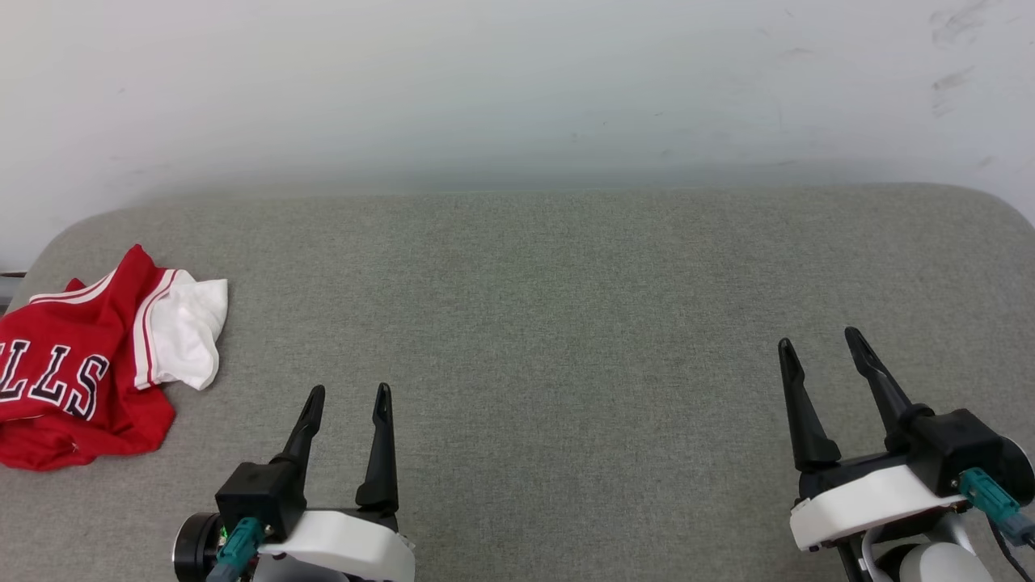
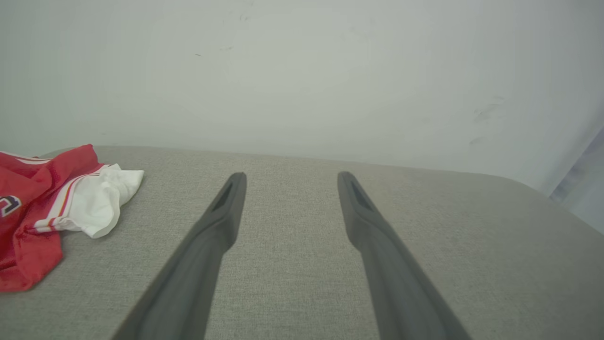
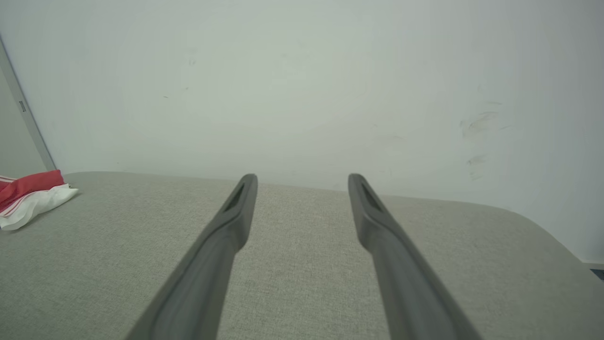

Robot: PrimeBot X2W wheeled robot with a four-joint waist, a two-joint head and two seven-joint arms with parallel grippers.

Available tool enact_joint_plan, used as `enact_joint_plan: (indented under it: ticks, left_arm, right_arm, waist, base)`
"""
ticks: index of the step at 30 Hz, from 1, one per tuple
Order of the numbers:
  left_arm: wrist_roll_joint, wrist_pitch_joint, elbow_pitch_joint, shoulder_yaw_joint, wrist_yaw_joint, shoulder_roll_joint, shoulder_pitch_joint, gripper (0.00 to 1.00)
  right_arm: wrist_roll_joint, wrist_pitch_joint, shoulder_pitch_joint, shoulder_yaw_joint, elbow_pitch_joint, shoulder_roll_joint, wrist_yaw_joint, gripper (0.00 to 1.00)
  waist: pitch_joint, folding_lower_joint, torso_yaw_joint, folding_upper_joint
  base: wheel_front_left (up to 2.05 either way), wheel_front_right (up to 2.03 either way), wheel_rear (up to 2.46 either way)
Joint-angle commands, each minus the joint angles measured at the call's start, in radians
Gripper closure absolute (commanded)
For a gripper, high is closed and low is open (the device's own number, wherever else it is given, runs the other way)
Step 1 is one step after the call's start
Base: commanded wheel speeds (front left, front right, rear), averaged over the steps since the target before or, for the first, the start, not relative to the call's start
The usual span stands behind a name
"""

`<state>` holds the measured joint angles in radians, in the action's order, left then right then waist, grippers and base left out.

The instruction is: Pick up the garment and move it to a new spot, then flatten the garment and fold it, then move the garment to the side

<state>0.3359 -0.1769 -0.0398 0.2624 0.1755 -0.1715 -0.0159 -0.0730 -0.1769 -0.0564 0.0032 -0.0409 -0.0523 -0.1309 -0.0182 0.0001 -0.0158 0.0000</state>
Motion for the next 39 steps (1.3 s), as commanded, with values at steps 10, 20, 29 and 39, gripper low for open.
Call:
enact_joint_plan:
  ticks: [10, 20, 29, 39]
  left_arm:
    - [-0.037, -0.033, -0.025, -0.001, 0.0, 0.016, -0.015, 0.0]
    - [-0.081, -0.054, 0.02, -0.137, -0.16, 0.102, -0.06, 0.0]
    - [-0.171, -0.069, 0.046, -0.158, -0.217, 0.118, -0.068, 0.0]
    - [-0.177, -0.087, 0.035, -0.181, -0.226, 0.122, -0.076, 0.0]
  right_arm:
    - [0.022, -0.032, 0.003, -0.002, 0.02, 0.002, 0.0, 0.0]
    - [-0.032, -0.056, 0.014, -0.017, -0.021, 0.002, 0.0, 0.0]
    - [0.018, -0.07, 0.013, -0.012, -0.03, 0.003, 0.0, 0.0]
    - [-0.125, -0.087, 0.019, 0.031, -0.051, 0.003, 0.0, 0.0]
  waist:
    - [0.001, 0.0, -0.004, 0.0]
    - [-0.001, -0.0001, -0.006, 0.0]
    - [-0.006, -0.0001, -0.009, 0.0]
    - [-0.011, -0.0001, -0.009, 0.0]
  base:
    - [0.0, 0.0, 0.0]
    - [0.0, 0.0, 0.0]
    - [0.0, 0.0, 0.0]
    - [0.0, 0.0, 0.0]
